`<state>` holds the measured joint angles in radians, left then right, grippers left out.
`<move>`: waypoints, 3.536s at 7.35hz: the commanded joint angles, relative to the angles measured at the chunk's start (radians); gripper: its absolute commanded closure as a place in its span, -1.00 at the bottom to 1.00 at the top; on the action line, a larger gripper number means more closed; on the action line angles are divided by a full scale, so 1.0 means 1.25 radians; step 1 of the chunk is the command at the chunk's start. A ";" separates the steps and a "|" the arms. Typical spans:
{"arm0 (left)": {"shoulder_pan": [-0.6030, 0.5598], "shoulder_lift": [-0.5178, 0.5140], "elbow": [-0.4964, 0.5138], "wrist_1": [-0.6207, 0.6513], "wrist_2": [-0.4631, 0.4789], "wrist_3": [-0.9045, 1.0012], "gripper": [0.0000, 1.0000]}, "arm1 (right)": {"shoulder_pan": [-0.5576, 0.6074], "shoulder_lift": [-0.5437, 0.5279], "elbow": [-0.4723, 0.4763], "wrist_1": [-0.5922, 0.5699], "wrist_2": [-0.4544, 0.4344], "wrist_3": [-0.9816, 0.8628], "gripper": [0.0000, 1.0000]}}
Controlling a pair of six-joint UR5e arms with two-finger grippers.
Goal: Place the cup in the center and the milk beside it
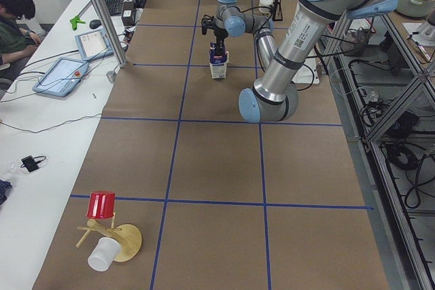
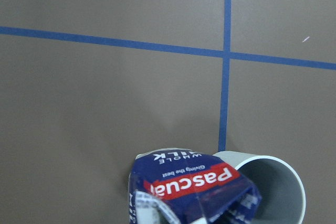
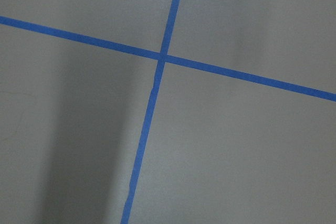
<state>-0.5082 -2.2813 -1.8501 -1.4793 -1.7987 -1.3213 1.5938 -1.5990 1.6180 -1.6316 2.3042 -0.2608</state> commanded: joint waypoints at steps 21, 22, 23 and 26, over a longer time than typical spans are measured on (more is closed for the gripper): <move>-0.887 0.567 0.206 -0.024 -0.414 1.412 -0.97 | 0.000 -0.007 -0.049 0.009 -0.023 -0.007 -1.00; -0.887 0.567 0.209 -0.024 -0.410 1.411 -0.97 | 0.000 -0.007 -0.049 0.009 -0.023 -0.007 -1.00; -0.887 0.568 0.210 -0.023 -0.406 1.412 -0.97 | 0.000 -0.007 -0.050 0.009 -0.023 -0.007 -1.00; -0.888 0.589 0.187 -0.023 -0.406 1.412 -0.97 | 0.000 -0.007 -0.050 0.009 -0.023 -0.006 -1.00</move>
<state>-1.6171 -1.5525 -1.6042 -1.5080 -2.3059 0.4426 1.5938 -1.6076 1.5556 -1.6199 2.2749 -0.2690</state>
